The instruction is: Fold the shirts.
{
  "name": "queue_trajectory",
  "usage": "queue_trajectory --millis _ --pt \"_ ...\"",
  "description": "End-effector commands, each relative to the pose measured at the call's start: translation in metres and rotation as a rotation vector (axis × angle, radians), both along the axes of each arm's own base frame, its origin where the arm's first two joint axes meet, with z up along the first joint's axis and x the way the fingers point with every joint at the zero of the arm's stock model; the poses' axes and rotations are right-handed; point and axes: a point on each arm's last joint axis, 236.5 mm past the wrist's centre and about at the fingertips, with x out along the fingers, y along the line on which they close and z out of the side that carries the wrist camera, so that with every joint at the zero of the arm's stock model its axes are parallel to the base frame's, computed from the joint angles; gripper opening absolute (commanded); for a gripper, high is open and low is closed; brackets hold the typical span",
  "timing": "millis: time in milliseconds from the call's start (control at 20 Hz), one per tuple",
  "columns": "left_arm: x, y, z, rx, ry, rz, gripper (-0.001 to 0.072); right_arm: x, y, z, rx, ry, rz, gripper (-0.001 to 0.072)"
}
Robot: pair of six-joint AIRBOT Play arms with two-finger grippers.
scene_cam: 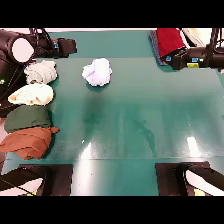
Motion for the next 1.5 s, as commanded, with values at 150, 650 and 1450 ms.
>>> queue_trajectory --millis 150,650,1450 --pt "0.0 0.0 -0.001 0.001 0.001 0.0 0.0029 0.002 0.0 -0.004 0.001 0.01 0.0 0.0014" --pt "0.007 -0.004 0.008 -0.015 -0.047 -0.007 0.003 0.002 0.0 -0.004 0.001 0.01 0.001 0.0014" --pt "0.083 -0.086 -0.242 -0.094 0.279 -0.107 0.0507 0.001 0.002 -0.003 0.007 0.013 0.007 0.0014"
